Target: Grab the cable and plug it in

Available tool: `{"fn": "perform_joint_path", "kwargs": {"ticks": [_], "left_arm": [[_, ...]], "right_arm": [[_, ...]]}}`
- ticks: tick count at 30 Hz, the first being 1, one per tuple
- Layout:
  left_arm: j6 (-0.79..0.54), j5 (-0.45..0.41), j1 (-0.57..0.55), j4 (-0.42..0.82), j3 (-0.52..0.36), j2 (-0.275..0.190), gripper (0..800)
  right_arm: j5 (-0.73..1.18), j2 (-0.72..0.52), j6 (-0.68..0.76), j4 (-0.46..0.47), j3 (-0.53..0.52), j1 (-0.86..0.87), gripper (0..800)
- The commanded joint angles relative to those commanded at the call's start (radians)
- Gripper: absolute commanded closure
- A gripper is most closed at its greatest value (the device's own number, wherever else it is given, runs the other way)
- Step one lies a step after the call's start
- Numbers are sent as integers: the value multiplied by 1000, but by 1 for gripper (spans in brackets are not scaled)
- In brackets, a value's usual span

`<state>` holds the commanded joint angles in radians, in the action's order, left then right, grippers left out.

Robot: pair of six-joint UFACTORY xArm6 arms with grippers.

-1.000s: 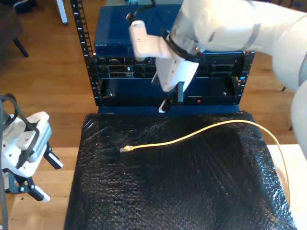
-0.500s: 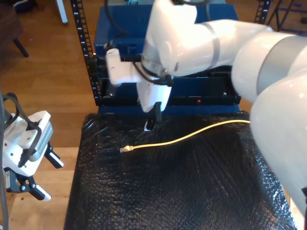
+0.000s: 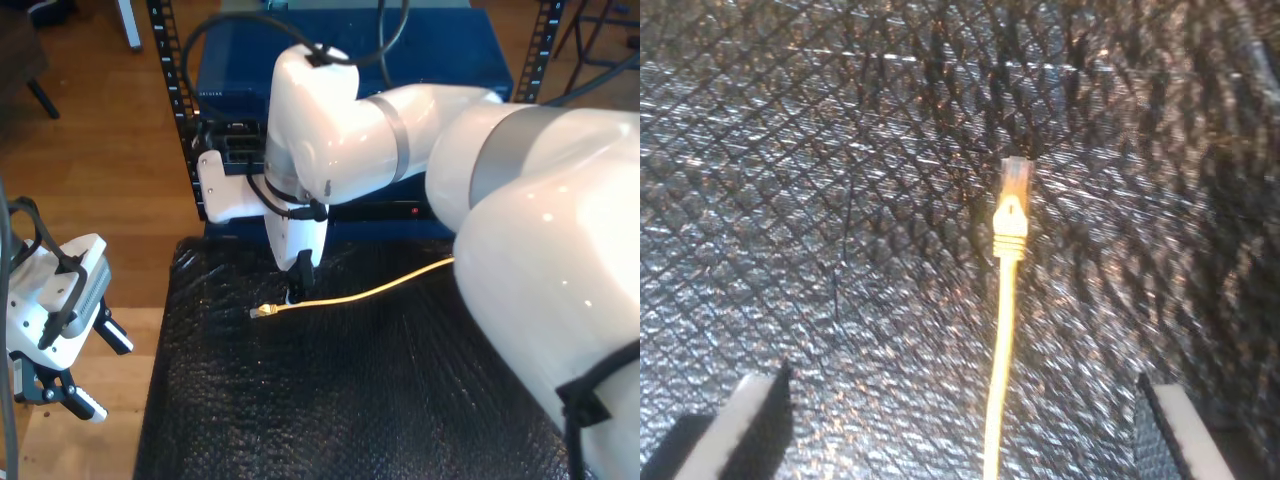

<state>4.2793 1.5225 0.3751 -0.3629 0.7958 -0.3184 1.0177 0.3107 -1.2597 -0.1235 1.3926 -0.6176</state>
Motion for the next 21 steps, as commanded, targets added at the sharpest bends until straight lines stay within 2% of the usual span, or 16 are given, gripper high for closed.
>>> {"fn": "perform_joint_path", "kwargs": {"ticks": [12, 21], "left_arm": [[-2, -14, 0, 0, 2, 3, 0], [-3, -15, 0, 0, 2, 5, 0]], "right_arm": [[-49, 77, 3, 0, -5, -14, 30], [-61, 117, 3, 0, -2, -15, 95]]}}
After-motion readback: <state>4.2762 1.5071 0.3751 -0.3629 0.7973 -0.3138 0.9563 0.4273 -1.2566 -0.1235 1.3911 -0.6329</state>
